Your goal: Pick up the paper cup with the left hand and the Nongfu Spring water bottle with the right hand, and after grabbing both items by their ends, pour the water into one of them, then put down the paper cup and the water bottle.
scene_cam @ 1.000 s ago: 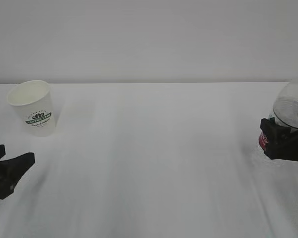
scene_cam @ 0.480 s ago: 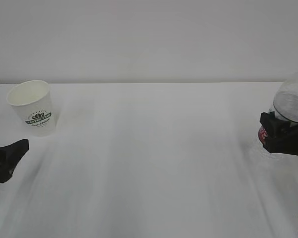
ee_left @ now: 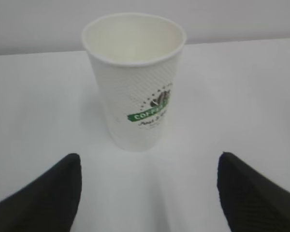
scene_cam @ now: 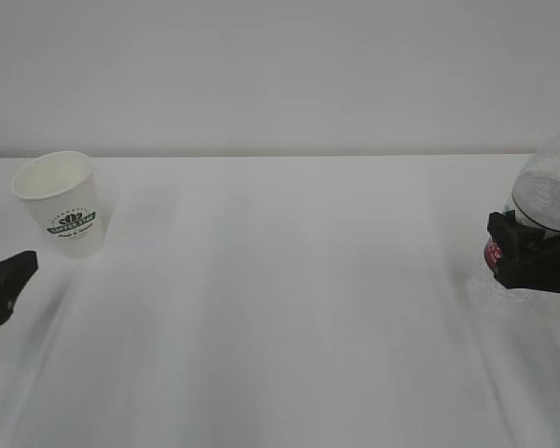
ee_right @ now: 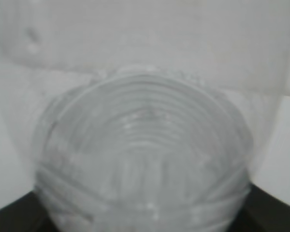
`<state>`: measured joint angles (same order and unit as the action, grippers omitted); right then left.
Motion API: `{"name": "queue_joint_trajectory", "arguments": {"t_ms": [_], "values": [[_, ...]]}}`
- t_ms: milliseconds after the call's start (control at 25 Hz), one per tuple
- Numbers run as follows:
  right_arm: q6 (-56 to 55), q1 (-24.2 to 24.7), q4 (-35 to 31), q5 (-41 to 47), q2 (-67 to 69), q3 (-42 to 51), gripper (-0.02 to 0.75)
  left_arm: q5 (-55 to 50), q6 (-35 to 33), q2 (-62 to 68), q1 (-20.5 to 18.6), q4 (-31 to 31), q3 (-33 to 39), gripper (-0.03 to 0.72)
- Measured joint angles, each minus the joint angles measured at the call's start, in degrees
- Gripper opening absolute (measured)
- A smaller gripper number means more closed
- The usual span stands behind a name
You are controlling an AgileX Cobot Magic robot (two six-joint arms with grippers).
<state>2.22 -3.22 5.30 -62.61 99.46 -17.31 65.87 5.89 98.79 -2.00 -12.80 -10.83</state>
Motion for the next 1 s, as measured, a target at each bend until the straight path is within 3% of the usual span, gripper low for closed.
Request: {"name": "queue_joint_trajectory", "arguments": {"t_ms": [200, 440, 560, 1000], "values": [[0.0, 0.0, 0.3, 0.0, 0.0, 0.0, 0.485, 0.0, 2.2, 0.1, -8.8, -7.2, -3.8, 0.590], [0.0, 0.0, 0.7, 0.1, 0.0, 0.0, 0.485, -5.0, 14.7, 0.3, -19.8, -31.7, -13.4, 0.580], [0.0, 0.0, 1.0, 0.1, 0.0, 0.0, 0.485, -8.2, 18.1, 0.8, -21.0, -37.7, -16.6, 0.580], [0.0, 0.0, 1.2, 0.2, 0.0, 0.0, 0.485, -2.4, 19.7, 1.0, -21.1, -38.7, -17.0, 0.580]]}}
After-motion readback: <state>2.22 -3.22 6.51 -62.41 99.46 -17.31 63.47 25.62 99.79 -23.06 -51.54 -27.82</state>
